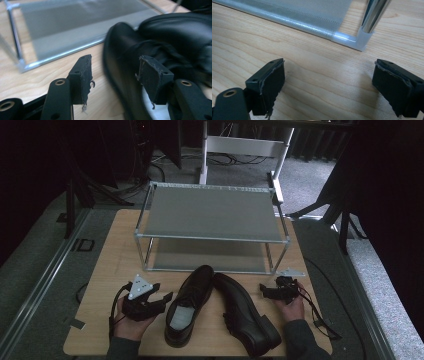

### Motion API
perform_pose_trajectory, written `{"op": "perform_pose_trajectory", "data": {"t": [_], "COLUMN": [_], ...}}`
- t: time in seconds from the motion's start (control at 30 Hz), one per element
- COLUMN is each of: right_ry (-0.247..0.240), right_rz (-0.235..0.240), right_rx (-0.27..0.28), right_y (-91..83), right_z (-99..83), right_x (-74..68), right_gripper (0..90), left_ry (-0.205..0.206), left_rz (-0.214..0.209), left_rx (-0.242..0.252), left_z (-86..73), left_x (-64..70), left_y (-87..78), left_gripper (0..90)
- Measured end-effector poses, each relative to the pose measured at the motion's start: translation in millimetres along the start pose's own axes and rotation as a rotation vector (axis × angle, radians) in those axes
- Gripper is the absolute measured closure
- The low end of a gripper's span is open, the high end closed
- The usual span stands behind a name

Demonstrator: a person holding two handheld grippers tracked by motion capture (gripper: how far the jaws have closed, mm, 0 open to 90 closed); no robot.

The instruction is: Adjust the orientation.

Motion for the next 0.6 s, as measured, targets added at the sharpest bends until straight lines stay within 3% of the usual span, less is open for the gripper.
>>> {"op": "perform_pose_trajectory", "data": {"t": [0.07, 0.23, 0.47, 0.6], "right_ry": [0.0, 0.0, 0.001, 0.001], "right_rz": [0.0, 0.0, 0.0, -0.001], "right_rx": [0.0, 0.0, 0.0, 0.0], "right_y": [-0.1, -0.1, -0.2, -0.2], "right_z": [0.0, 0.0, -0.2, -0.2], "right_x": [-0.1, -0.1, -0.2, -0.3], "right_gripper": [10.5, 10.5, 10.6, 10.5], "left_ry": [0.031, 0.098, 0.11, 0.13], "left_rz": [-0.024, -0.043, -0.06, -0.025], "left_rx": [0.0, -0.064, -0.189, -0.212], "left_z": [2.4, 0.8, -13.5, -17.4], "left_x": [8.3, 20.2, 15.9, 15.1], "left_y": [-4.1, 1.2, 25.0, 36.5], "left_gripper": [44.4, 43.3, 44.3, 52.7]}}
Point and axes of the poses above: each handheld gripper's, and its own axes: y roughly forward along the jaws, z roughly out of its top, x roughly to its right, the point moved 3 cm from there along y, roughly forward along the jaws, and after that the axes turned 10 degrees about -y, right-handed, at the moved point
